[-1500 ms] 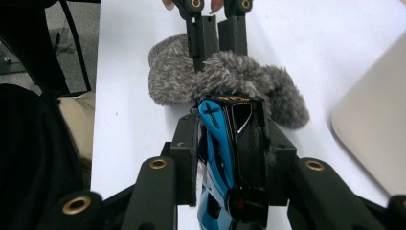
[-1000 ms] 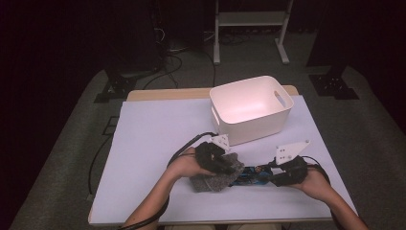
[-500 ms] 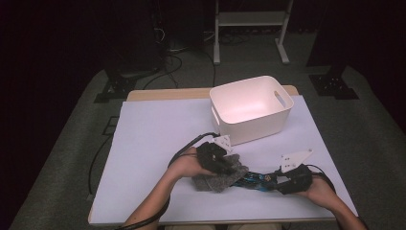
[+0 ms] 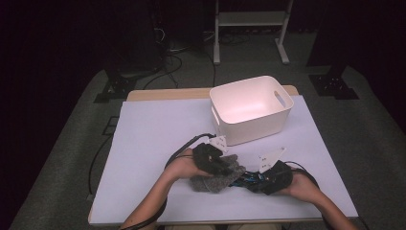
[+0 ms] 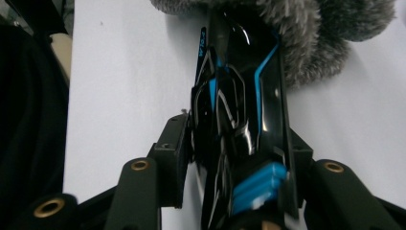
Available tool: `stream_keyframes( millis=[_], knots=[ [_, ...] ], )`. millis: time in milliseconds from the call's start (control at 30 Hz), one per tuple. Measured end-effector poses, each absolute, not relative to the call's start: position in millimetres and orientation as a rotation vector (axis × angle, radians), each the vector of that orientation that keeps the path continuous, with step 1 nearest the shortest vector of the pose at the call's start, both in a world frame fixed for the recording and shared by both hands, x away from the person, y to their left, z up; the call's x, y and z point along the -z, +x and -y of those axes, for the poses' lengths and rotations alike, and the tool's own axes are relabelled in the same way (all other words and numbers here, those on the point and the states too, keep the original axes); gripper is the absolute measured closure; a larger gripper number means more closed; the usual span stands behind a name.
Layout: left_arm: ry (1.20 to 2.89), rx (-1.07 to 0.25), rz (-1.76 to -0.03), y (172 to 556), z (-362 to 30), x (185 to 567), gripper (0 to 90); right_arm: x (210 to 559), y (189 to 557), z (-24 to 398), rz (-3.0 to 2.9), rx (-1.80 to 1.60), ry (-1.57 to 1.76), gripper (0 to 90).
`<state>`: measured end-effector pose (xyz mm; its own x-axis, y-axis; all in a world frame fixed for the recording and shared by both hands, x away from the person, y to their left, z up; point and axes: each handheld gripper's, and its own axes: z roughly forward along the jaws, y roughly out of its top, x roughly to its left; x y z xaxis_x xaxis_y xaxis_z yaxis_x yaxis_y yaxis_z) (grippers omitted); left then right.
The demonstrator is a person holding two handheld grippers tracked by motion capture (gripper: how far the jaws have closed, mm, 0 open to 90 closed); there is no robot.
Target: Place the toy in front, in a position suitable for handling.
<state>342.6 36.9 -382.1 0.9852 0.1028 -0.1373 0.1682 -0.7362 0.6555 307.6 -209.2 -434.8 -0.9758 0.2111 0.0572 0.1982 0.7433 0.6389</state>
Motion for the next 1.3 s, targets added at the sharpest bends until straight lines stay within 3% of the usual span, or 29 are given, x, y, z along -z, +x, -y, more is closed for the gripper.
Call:
stream_keyframes(
  millis=[300, 700, 800, 867, 1000, 1100, 1167, 1300],
  knots=[
    [2.367, 0.111, -0.217, 342, -57, 373, 76.9, 436, 315, 203, -2.937, -1.143, 0.306, 55.5],
    [2.431, 0.049, -0.191, 330, -67, 372, 76.9, 436, 319, 141, -2.959, -1.122, 0.128, 55.4],
    [2.419, 0.056, -0.195, 330, -70, 375, 76.9, 437, 318, 144, -2.962, -1.133, 0.163, 53.7],
    [2.417, 0.054, -0.195, 329, -71, 375, 76.6, 436, 317, 150, -2.947, -1.125, 0.197, 47.2],
    [2.419, 0.051, -0.195, 329, -70, 376, 75.5, 435, 314, 168, -2.928, -1.136, 0.259, 46.4],
    [2.423, 0.053, -0.197, 328, -68, 376, 71.6, 435, 309, 182, -2.904, -1.154, 0.302, 49.6],
    [2.428, 0.049, -0.194, 327, -64, 375, 66.8, 436, 308, 187, -2.891, -1.162, 0.31, 56.7],
    [2.443, 0.035, -0.179, 324, -54, 374, 60.8, 439, 307, 187, -2.872, -1.166, 0.313, 59.0]
  ],
)
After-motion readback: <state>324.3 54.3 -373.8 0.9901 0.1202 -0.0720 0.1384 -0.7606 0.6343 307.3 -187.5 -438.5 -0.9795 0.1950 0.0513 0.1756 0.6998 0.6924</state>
